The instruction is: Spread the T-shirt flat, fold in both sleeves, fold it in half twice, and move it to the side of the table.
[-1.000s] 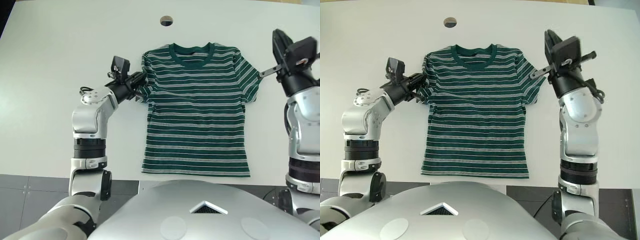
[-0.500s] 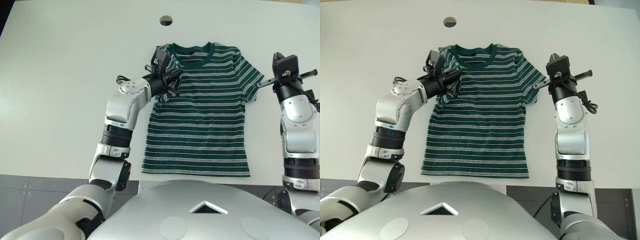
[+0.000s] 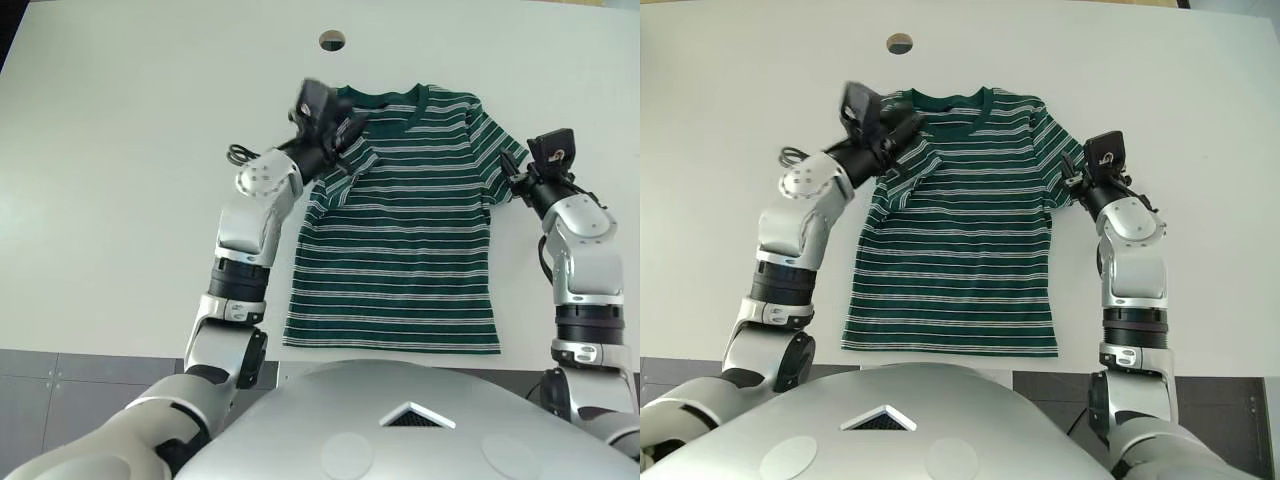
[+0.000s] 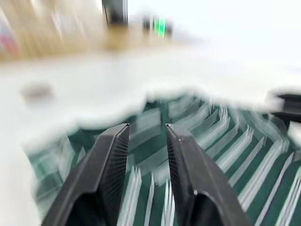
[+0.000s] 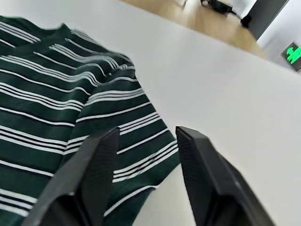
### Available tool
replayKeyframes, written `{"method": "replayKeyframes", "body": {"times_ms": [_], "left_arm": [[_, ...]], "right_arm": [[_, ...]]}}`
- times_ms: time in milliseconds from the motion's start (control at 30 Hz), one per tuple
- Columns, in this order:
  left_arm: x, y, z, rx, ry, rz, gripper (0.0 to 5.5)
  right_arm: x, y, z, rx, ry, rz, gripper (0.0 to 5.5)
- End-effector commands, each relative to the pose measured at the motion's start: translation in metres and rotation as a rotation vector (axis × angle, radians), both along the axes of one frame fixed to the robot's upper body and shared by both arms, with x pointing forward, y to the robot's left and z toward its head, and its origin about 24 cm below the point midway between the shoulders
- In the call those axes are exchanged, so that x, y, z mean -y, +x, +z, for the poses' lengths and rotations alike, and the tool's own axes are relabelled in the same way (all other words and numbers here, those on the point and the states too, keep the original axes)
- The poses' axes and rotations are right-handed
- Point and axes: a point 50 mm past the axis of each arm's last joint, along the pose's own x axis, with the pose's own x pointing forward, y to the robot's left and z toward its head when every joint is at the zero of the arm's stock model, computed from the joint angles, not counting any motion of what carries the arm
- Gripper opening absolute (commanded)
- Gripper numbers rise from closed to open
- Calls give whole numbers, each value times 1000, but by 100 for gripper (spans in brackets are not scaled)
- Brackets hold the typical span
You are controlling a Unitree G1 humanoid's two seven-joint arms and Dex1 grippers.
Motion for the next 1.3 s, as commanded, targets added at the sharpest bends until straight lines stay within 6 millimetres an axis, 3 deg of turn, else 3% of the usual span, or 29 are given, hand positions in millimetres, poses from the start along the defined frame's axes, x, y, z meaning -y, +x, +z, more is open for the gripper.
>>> {"method": "replayKeyframes", "body": {"times_ms": [33,400,633,867,1300], "left_arm": [[-10,-15,23,188,-48,-14,144],[-11,-31,38,286,-120,-23,144],[-15,-31,42,298,-138,0,144],[-22,-26,38,277,-133,51,144],[-24,-25,35,267,-132,65,144]], "right_arm": [[9,5,-1,-22,9,-28,238],[15,8,-20,-173,157,-60,238],[10,5,-33,-265,161,-11,113],[4,12,-17,-137,148,-2,15],[-40,12,18,-2,183,167,12]]}}
